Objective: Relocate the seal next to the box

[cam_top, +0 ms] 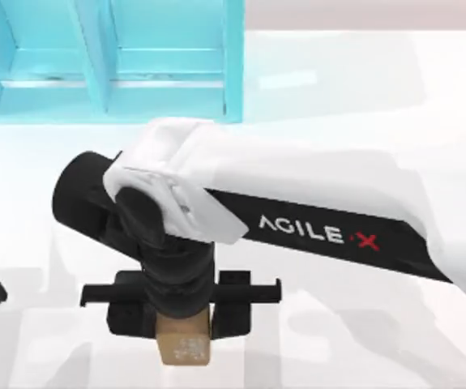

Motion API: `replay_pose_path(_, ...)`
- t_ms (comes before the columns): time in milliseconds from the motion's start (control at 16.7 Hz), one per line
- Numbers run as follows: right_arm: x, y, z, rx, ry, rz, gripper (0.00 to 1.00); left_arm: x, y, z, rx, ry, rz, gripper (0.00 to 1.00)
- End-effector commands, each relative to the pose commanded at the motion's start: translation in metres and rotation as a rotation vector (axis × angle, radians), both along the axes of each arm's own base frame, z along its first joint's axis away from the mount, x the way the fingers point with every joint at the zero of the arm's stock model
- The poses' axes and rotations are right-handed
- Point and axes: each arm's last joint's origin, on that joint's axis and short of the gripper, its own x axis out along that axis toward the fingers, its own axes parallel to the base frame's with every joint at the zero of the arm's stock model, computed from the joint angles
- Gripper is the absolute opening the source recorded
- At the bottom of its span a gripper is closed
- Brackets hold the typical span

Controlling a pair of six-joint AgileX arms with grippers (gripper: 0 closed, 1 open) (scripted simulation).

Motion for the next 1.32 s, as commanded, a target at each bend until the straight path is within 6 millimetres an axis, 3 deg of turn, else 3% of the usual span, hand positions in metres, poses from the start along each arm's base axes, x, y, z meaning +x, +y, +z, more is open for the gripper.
replay_pose_path(180, 0.036, -0.018, 0.011, 0.005, -0.006, -0.001, 0.00, 0.000, 0.000, 0.000, 0.000, 0.000, 0.000, 1.00)
replay_pose_path(360, 0.101, -0.064, 0.028, 0.003, -0.008, -0.001, 0.00, 0.000, 0.000, 0.000, 0.000, 0.000, 0.000, 1.00)
replay_pose_path(540, 0.168, -0.146, 0.044, -0.012, 0.008, 0.000, 0.00, 0.000, 0.000, 0.000, 0.000, 0.000, 0.000, 1.00)
replay_pose_path(720, 0.213, -0.244, 0.063, -0.012, 0.018, 0.003, 0.00, 0.000, 0.000, 0.000, 0.000, 0.000, 0.000, 1.00)
replay_pose_path(900, 0.227, -0.314, 0.082, -0.006, 0.007, 0.004, 0.00, 0.000, 0.000, 0.000, 0.000, 0.000, 0.000, 1.00)
replay_pose_path(1020, 0.228, -0.339, 0.091, -0.004, -0.001, 0.005, 0.00, 0.000, 0.000, 0.000, 0.000, 0.000, 0.000, 1.00)
replay_pose_path(1320, 0.228, -0.345, 0.093, -0.005, -0.003, 0.006, 0.00, 0.000, 0.000, 0.000, 0.000, 0.000, 0.000, 1.00)
